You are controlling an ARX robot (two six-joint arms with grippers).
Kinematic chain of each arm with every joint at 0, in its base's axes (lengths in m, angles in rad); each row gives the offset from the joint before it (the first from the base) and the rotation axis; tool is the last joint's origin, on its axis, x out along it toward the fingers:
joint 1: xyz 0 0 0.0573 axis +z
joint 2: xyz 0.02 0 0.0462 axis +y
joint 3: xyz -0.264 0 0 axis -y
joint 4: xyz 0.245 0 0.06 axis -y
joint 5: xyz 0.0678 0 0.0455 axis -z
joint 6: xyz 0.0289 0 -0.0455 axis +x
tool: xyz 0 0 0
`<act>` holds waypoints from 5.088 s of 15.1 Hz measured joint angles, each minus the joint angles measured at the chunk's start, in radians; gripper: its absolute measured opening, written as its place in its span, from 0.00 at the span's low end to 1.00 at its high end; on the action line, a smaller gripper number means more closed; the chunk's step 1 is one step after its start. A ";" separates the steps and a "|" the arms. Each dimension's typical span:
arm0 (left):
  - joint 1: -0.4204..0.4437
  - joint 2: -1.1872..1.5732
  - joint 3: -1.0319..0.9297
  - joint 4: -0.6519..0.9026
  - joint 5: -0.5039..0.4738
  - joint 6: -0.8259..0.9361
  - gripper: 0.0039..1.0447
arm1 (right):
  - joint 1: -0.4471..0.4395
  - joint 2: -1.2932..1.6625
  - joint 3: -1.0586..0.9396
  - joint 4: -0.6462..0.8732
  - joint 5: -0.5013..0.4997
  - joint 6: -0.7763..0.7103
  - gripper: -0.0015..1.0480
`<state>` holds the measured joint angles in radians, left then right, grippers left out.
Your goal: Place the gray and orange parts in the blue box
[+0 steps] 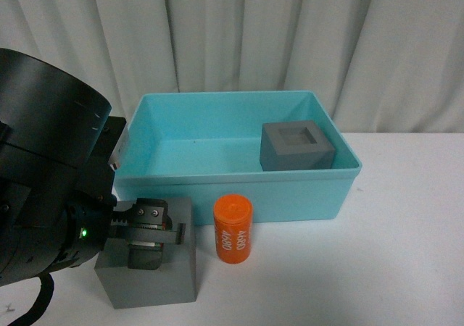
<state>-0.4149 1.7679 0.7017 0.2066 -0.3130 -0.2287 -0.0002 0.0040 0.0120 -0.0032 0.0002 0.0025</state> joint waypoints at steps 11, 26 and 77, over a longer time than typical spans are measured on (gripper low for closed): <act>0.010 -0.414 -0.090 -0.182 0.002 0.190 0.16 | 0.000 0.000 0.000 0.000 0.000 0.000 0.94; -0.063 0.163 0.665 -0.326 -0.005 0.033 0.16 | 0.000 0.000 0.000 0.000 0.000 0.000 0.94; 0.413 -1.370 -0.692 0.192 0.312 0.214 0.01 | 0.000 0.000 0.000 0.000 0.000 0.000 0.94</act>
<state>-0.0021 0.3977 0.0101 0.3985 -0.0006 -0.0147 -0.0002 0.0040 0.0120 -0.0032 0.0002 0.0025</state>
